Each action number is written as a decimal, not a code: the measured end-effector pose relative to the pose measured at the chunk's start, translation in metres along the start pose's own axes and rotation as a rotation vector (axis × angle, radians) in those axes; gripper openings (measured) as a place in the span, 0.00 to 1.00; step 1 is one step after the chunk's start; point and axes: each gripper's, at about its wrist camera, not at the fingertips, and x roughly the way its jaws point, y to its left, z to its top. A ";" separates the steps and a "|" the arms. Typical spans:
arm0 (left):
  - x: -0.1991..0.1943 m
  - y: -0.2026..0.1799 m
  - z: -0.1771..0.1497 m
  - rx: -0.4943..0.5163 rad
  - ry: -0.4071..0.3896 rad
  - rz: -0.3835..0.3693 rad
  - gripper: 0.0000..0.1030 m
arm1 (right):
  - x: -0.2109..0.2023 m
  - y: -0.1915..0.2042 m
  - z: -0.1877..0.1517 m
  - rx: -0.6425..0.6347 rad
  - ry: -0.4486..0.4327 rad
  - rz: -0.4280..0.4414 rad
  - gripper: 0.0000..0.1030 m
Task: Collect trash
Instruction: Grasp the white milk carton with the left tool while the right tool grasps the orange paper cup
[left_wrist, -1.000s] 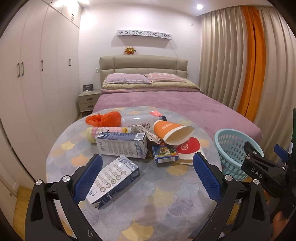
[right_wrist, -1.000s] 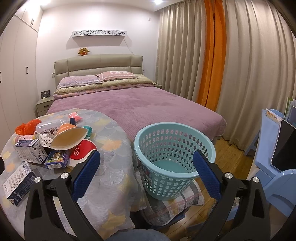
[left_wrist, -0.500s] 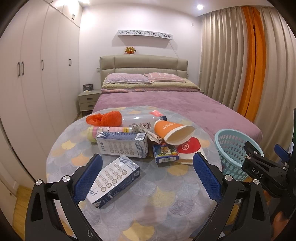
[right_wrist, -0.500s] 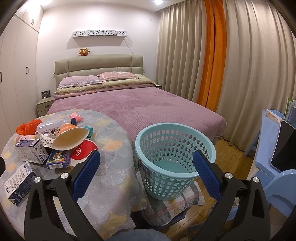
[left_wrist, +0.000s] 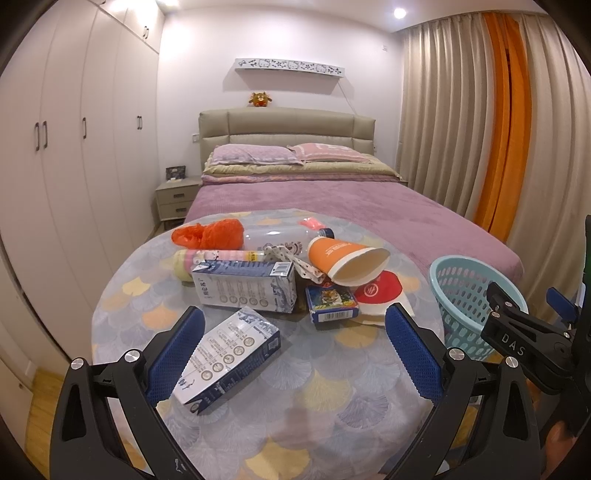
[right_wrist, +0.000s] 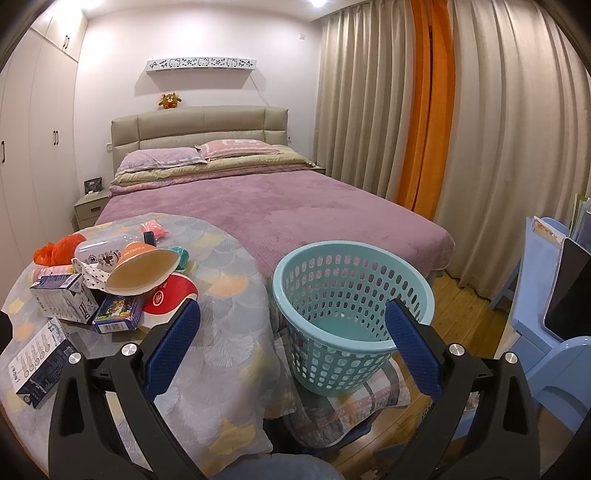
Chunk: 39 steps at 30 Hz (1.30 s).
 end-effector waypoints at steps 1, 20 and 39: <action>0.000 0.000 0.000 0.000 0.001 0.000 0.92 | 0.000 0.000 0.000 0.000 0.001 0.001 0.92; 0.016 0.075 -0.001 -0.083 0.026 -0.012 0.92 | 0.013 0.013 -0.003 -0.007 0.061 0.084 0.87; 0.095 0.116 -0.032 0.003 0.255 -0.150 0.92 | 0.094 0.064 0.044 0.001 0.194 0.399 0.75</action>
